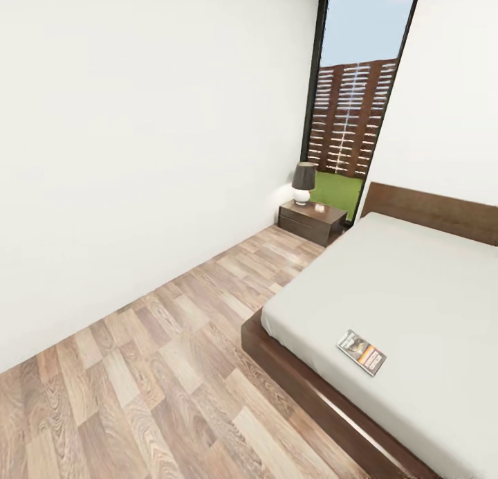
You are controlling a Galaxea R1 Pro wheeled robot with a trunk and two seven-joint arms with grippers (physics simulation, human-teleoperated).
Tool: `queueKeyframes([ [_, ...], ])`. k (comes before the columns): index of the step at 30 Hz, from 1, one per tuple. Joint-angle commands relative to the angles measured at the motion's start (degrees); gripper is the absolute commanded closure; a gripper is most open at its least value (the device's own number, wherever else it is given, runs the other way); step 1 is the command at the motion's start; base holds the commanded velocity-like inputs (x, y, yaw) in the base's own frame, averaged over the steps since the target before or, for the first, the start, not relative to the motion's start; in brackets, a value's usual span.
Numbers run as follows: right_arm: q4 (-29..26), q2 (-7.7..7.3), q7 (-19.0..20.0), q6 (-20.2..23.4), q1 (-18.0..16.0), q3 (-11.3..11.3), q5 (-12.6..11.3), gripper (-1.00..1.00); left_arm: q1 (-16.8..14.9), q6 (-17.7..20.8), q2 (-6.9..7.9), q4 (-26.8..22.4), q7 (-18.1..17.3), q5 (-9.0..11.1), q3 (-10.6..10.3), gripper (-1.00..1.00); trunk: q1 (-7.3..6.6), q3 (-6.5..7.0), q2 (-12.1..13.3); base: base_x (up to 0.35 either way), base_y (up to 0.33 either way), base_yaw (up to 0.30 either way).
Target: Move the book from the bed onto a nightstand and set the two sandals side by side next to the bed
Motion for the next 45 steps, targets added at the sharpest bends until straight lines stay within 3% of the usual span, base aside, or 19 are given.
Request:
queueKeyframes([
  [1, 0.02, -0.02, 0.22, -0.16, -0.06, -0.49, 0.5, -1.0, -0.02, -0.1, 0.02, 0.0, -0.28, 0.61, -0.38, -1.0, 0.05, -0.08, -0.11, 0.133, 0.103, -0.278],
  [31, 0.02, -0.08, 0.22, -0.16, -0.06, -0.55, 0.62, -1.0, -0.02, -0.1, 0.02, 0.0, -0.28, 0.61, -0.38, -1.0, 0.05, 1.05, -0.11, 0.207, 0.174, -0.277],
  [45, 0.02, -0.12, 0.22, -0.16, -0.06, -0.58, 0.6, -1.0, -0.02, -0.14, 0.02, 0.0, -0.28, 0.61, -0.38, -1.0, 0.05, 1.58, -0.11, 0.045, 0.04, -0.277],
])
